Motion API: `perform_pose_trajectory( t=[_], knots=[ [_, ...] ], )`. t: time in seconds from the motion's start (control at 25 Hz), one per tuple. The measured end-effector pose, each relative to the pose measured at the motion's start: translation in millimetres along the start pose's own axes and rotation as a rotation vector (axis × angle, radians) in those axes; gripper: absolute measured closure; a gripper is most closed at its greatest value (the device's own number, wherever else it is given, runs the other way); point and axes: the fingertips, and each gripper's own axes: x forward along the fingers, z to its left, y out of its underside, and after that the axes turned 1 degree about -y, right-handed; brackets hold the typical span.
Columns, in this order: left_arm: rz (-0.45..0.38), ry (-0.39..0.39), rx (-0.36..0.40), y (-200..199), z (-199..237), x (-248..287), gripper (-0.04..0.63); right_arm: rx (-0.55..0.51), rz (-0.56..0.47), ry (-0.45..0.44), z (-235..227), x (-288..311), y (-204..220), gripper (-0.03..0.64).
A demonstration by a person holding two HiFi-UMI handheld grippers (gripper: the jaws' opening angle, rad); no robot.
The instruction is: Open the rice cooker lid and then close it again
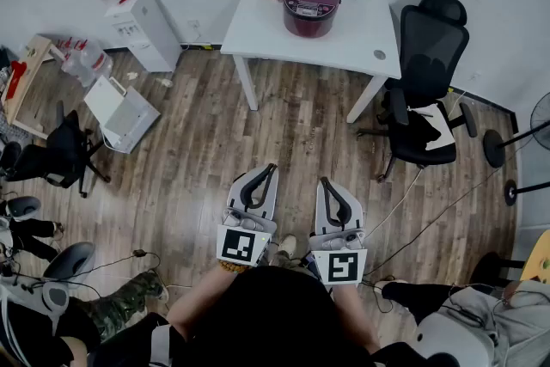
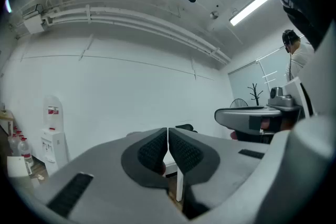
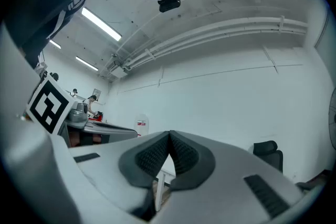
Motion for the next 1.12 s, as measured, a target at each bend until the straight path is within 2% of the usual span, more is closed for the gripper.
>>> perform_pose_trajectory(
  t=[0.36,0.68,1.12],
  knots=[
    [-0.014,-0.007,-0.018,4,36,17,0.565,-0.005,0.001,0.013,3,33,2,0.589],
    [-0.047,0.033,-0.049,-2,82,55,0.565,-0.031,0.051,-0.069,18,92,9,0.588],
    [-0.059,0.084,-0.093,0,160,100,0.565,-0.056,0.127,-0.005,27,173,27,0.588]
  ],
)
